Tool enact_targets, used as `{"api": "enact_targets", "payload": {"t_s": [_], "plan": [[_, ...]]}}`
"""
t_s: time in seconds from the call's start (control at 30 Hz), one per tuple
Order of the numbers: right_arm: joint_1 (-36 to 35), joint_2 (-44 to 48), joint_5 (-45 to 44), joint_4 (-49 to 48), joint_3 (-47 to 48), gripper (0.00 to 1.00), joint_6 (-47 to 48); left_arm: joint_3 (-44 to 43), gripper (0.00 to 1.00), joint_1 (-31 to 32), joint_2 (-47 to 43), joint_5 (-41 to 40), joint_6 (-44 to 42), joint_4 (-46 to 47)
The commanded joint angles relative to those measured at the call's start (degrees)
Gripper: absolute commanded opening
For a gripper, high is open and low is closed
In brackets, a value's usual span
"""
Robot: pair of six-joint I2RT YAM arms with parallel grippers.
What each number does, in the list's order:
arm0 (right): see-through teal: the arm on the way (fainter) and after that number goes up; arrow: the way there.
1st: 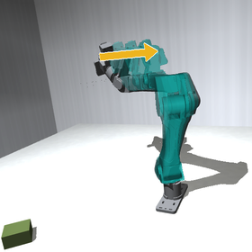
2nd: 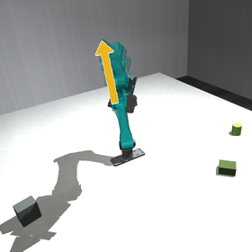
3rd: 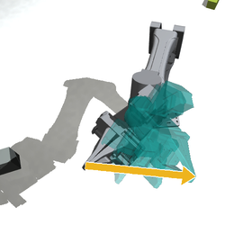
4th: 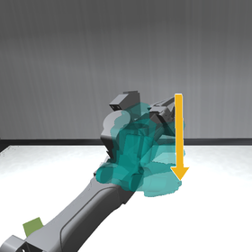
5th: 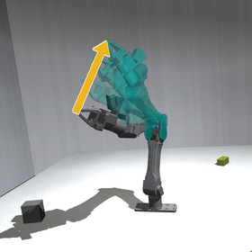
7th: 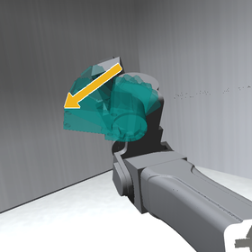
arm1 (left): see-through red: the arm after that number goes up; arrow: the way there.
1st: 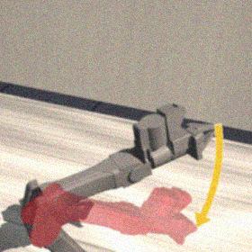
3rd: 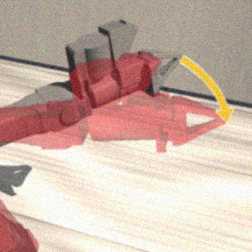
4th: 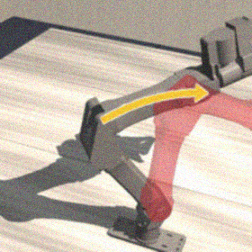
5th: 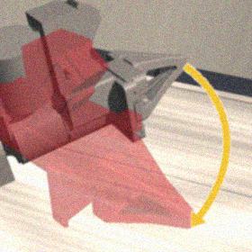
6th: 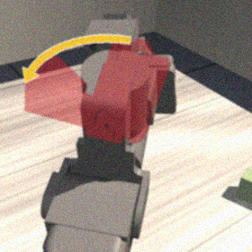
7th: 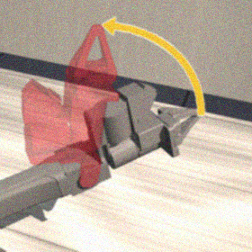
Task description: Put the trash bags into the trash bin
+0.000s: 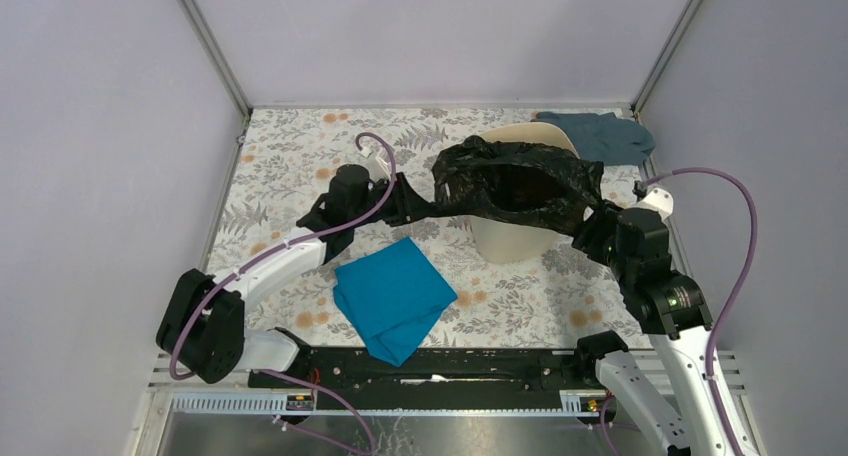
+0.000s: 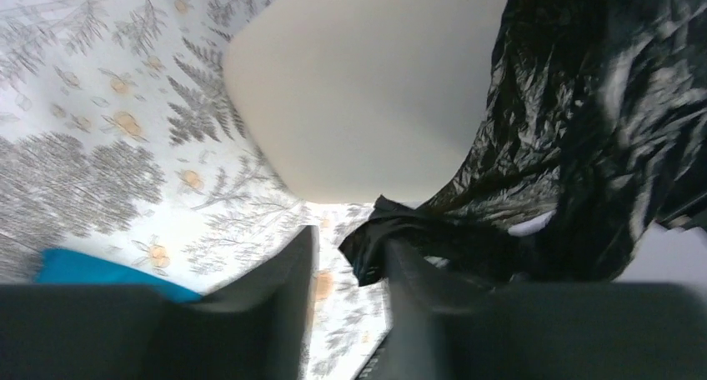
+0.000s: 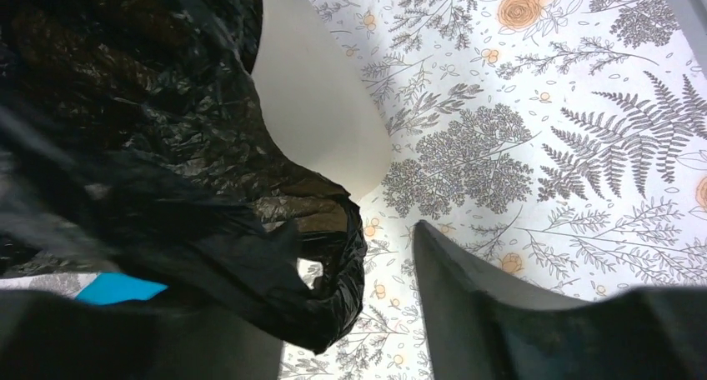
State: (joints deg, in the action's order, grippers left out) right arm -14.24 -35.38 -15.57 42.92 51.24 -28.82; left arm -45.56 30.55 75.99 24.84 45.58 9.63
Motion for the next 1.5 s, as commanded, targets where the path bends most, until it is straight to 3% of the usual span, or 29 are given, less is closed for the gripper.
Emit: {"api": "enact_targets", "payload": {"t_s": [0.0,0.17,0.2,0.4,0.53,0.67,0.77,0.9,1.0,1.2,1.37,1.47], "plan": [[0.17,-0.38,0.38,1.34,5.91,0.65,2.53,-5.46,0.51,0.98,-4.12,-1.60,-5.40,-2.54],[0.18,1.60,2.06,6.26,12.52,0.87,4.66,-5.36,0.96,1.71,-12.35,-5.25,-12.14,-11.71],[0.18,1.56,1.90,6.03,13.59,0.89,5.41,-5.27,0.99,2.08,-14.24,-5.80,-13.80,-13.26],[0.18,-6.36,0.74,4.03,20.02,0.91,12.07,-11.12,0.99,7.74,-19.21,-16.47,-21.94,-20.39],[0.15,-14.16,1.01,3.43,25.72,0.96,16.55,-17.57,0.99,12.39,-15.30,-25.33,-25.65,-23.82],[0.19,-20.91,4.76,5.61,30.65,0.99,20.00,-23.56,0.99,13.37,-8.48,-28.14,-27.06,-26.83],[0.09,-20.94,7.15,5.16,30.56,1.00,23.01,-27.04,0.99,15.05,-4.81,-29.40,-29.14,-27.86],[-0.69,-20.52,3.16,5.86,29.44,1.00,26.75,-29.51,0.99,16.27,-1.01,-33.65,-31.75,-27.78],[-5.45,-21.75,-4.95,6.86,29.91,1.00,28.32,-32.48,0.91,16.21,1.79,-35.09,-32.68,-28.21],[-18.19,-22.78,-10.94,7.13,31.05,1.00,32.31,-37.88,0.62,16.19,4.86,-35.94,-33.90,-29.55],[-23.56,-27.47,-26.62,7.57,31.63,1.00,37.11,-39.46,0.41,16.21,6.47,-35.72,-34.45,-29.65],[-24.08,-29.68,-36.77,3.00,31.84,0.99,40.47,-41.00,0.33,16.21,7.83,-36.29,-34.89,-30.08]]}}
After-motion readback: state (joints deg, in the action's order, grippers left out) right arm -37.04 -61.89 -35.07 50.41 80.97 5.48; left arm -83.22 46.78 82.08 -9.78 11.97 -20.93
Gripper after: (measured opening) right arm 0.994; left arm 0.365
